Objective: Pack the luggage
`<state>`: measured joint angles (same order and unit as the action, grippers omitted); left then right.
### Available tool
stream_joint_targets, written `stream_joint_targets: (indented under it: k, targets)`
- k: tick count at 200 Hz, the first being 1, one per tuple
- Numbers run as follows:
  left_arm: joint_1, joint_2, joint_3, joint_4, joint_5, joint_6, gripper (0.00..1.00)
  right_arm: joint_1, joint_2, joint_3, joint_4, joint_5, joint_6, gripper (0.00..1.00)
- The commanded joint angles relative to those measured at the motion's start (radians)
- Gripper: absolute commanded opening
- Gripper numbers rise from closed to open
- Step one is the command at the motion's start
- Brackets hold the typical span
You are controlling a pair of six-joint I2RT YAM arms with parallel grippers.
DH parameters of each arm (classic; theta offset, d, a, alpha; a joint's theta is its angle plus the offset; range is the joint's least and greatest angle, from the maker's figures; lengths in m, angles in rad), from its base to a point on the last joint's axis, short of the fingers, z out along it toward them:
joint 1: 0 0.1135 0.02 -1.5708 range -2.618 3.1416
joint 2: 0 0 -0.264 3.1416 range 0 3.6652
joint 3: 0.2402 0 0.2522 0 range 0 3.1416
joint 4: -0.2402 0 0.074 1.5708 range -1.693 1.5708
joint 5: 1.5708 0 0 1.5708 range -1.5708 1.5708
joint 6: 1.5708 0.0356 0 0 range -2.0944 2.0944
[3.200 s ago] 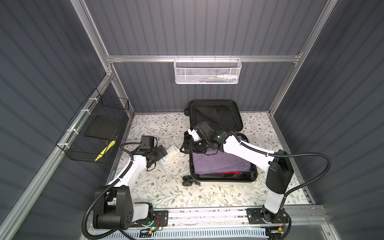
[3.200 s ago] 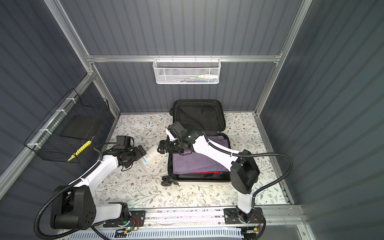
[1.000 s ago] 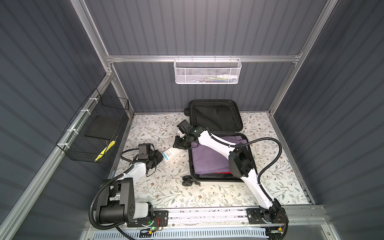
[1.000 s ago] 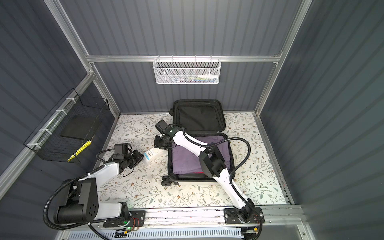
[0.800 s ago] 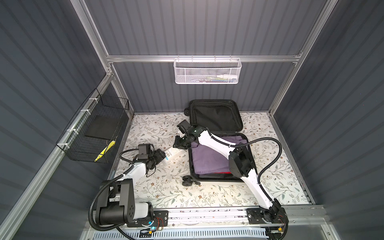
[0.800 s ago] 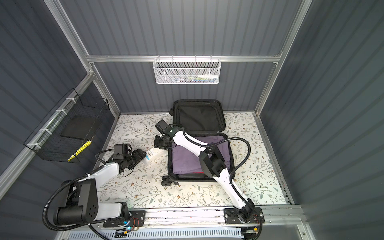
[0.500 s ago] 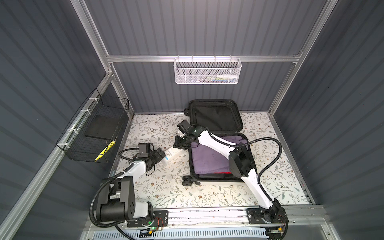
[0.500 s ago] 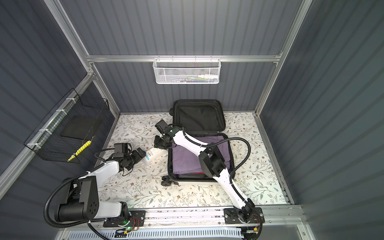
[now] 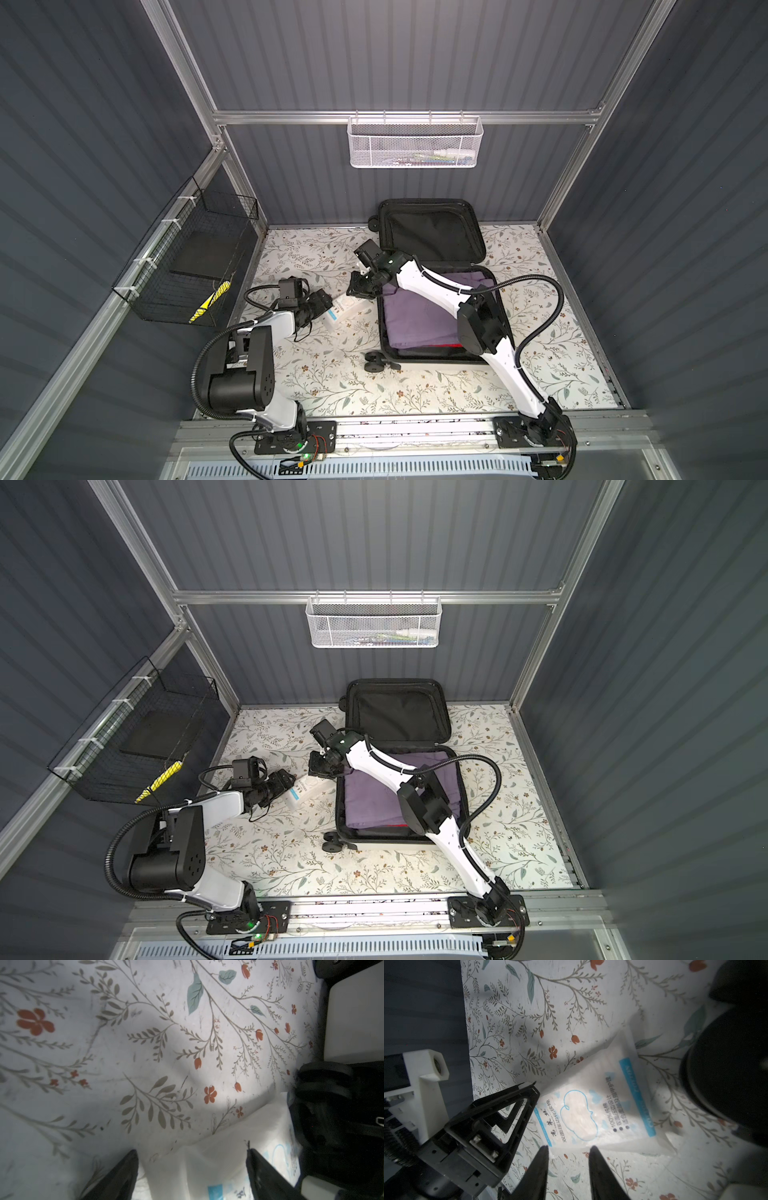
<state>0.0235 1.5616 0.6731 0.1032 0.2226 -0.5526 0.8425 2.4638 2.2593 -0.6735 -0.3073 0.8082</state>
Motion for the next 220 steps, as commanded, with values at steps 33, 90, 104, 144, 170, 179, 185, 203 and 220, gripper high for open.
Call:
stream_joint_targets:
  k: [33,90,104,144,170,179,185,203,220]
  targets:
    - [0.007,0.028,-0.066,0.11,0.079,-0.017,0.59,-0.018,0.066,0.005,-0.098,0.023,-0.006,0.35]
    - [0.007,0.009,-0.066,0.11,0.087,-0.02,0.14,-0.019,0.066,0.006,-0.098,0.021,-0.005,0.35]
    - [0.007,-0.002,-0.057,0.091,0.09,-0.014,0.05,-0.02,0.062,0.008,-0.098,0.016,-0.007,0.35]
    - [0.008,-0.065,-0.028,0.033,0.099,-0.01,0.0,-0.028,0.032,0.035,-0.098,-0.005,-0.019,0.38]
    - [0.007,-0.13,0.002,-0.009,0.099,-0.023,0.0,-0.04,0.002,0.073,-0.113,-0.019,-0.036,0.44]
    - [0.007,-0.153,0.015,-0.023,0.1,-0.027,0.0,-0.044,-0.012,0.081,-0.119,-0.019,-0.042,0.46]
    - [0.007,-0.168,0.024,-0.032,0.1,-0.029,0.0,-0.047,-0.024,0.082,-0.119,-0.019,-0.046,0.48]
    - [0.007,-0.208,0.055,-0.062,0.1,-0.034,0.0,-0.058,-0.061,0.081,-0.122,-0.019,-0.059,0.56]
    - [0.007,-0.242,0.086,-0.087,0.128,-0.037,0.0,-0.07,-0.092,0.076,-0.13,-0.018,-0.08,0.65]
